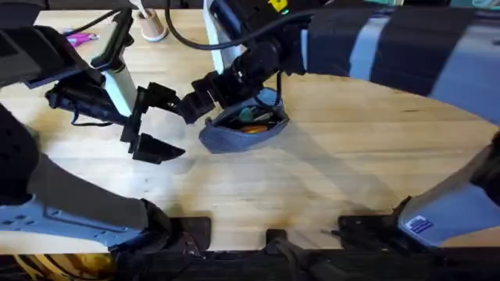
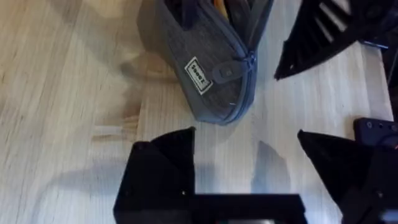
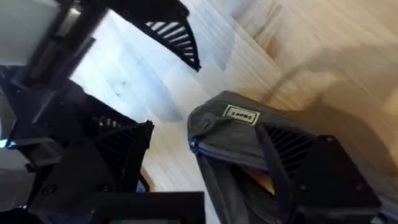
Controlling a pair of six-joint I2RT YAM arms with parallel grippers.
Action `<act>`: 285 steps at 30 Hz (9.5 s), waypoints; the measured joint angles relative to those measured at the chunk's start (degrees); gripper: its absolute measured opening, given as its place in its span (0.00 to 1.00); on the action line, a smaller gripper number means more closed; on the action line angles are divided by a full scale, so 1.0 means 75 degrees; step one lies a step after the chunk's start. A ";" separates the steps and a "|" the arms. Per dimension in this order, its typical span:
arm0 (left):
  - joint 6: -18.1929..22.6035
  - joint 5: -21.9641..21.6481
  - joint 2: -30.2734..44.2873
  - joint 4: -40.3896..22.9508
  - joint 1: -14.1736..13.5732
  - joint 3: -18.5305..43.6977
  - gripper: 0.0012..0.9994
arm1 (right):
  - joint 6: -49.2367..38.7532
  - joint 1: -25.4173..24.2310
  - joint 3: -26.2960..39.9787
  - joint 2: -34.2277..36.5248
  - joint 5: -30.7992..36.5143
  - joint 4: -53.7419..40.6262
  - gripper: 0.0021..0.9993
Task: Unzip the bag, pick up the pens from the table one at a time and place them inside, then zip the bag closed.
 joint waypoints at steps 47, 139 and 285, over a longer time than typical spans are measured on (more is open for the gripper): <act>0.0000 0.0028 0.0000 0.0017 0.0044 0.0000 0.99 | -0.0197 0.0277 0.0325 0.0302 -0.0227 -0.0215 0.03; -0.1947 0.1542 0.0032 0.1649 -0.1515 -0.0032 0.04 | -0.0088 -0.4141 0.0880 -0.0572 -0.0376 -0.1751 0.92; -0.3908 0.1405 0.0029 0.2249 -0.1888 0.0085 0.04 | -0.0105 -0.1399 0.1387 0.0265 0.0600 -0.2628 0.03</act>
